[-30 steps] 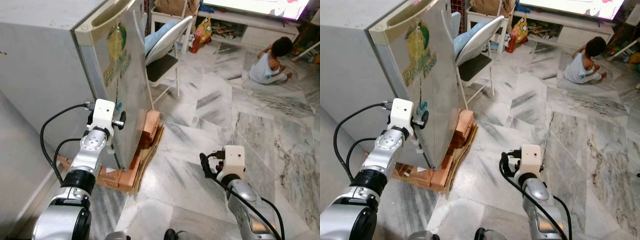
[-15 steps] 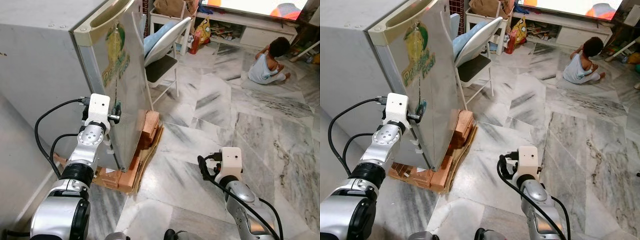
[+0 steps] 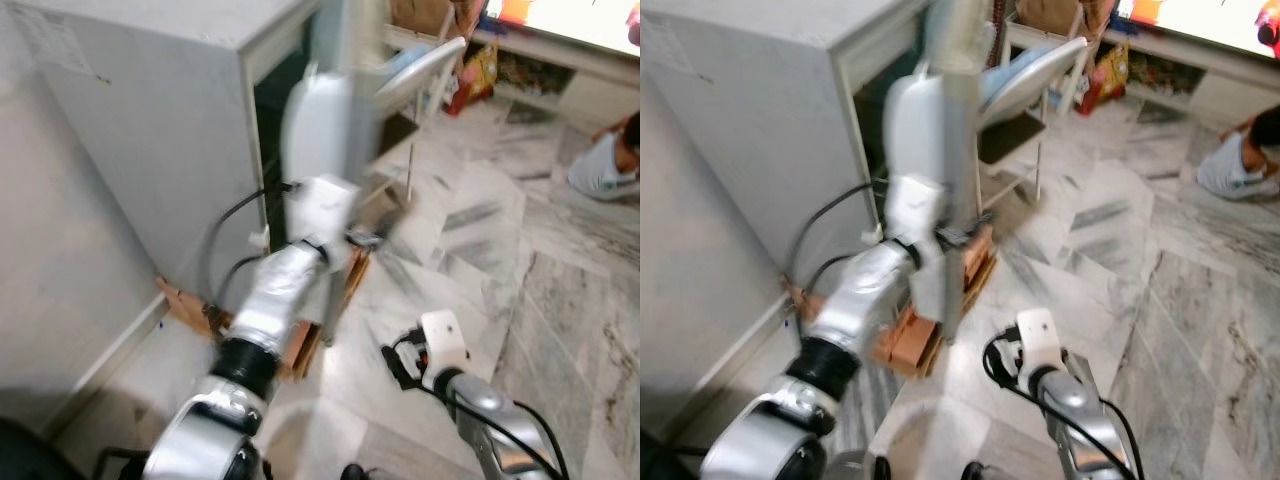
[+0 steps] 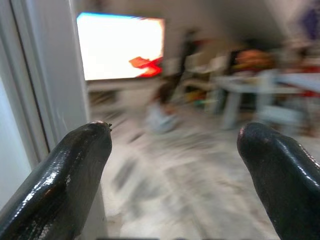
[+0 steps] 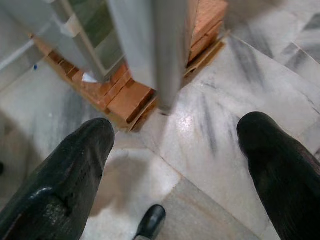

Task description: Restocking fridge

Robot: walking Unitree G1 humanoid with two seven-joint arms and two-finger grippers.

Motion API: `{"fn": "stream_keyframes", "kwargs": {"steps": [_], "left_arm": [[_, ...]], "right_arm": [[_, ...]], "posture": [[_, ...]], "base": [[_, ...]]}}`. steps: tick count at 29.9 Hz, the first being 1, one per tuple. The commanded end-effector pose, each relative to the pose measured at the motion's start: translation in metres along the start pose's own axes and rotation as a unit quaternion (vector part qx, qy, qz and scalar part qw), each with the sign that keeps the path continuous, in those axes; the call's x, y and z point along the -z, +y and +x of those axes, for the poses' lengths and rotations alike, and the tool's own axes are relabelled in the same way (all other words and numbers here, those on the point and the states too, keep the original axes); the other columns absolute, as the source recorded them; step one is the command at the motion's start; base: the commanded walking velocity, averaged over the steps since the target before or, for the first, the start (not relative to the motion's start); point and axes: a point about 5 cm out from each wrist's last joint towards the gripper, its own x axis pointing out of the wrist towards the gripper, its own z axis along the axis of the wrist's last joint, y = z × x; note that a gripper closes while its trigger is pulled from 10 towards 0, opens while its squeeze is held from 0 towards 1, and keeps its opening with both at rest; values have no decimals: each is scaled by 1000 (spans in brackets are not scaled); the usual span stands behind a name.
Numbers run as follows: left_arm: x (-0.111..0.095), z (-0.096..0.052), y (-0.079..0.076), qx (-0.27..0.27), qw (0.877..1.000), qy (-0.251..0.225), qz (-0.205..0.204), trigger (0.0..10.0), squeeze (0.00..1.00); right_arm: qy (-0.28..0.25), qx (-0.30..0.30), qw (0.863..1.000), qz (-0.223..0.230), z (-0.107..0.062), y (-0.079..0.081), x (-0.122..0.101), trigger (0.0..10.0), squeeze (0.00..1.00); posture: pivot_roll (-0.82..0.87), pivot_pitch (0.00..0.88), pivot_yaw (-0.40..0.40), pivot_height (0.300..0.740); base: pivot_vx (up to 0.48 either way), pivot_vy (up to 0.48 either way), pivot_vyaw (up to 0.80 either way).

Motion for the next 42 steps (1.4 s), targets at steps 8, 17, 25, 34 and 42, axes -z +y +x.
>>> {"fn": "stream_keyframes", "kwargs": {"steps": [8,17,25,34,42], "left_arm": [[5,-30,50,-119,993,19,-9,10000,0],[22,-109,80,-262,964,53,-7,10000,0],[28,-152,84,-333,940,78,14,10000,0],[21,-174,83,-376,921,94,45,10000,0],[15,-177,77,-395,911,103,60,10000,0]], "right_arm": [[-8,9,1000,3,-2,-4,-1,10000,0],[-139,50,986,72,-4,-6,-40,10000,0],[-187,44,978,87,-2,1,-54,10000,0],[-283,80,953,73,-11,-12,-89,10000,0],[-295,66,951,67,-8,-3,-102,10000,0]], "posture": [[44,83,-47,740],[53,87,-41,740],[71,77,-51,740],[105,83,-55,740],[107,89,-57,740]], "base": [[0,0,0],[0,-186,-86],[0,-434,-584],[0,-438,0],[274,-330,-458]]}}
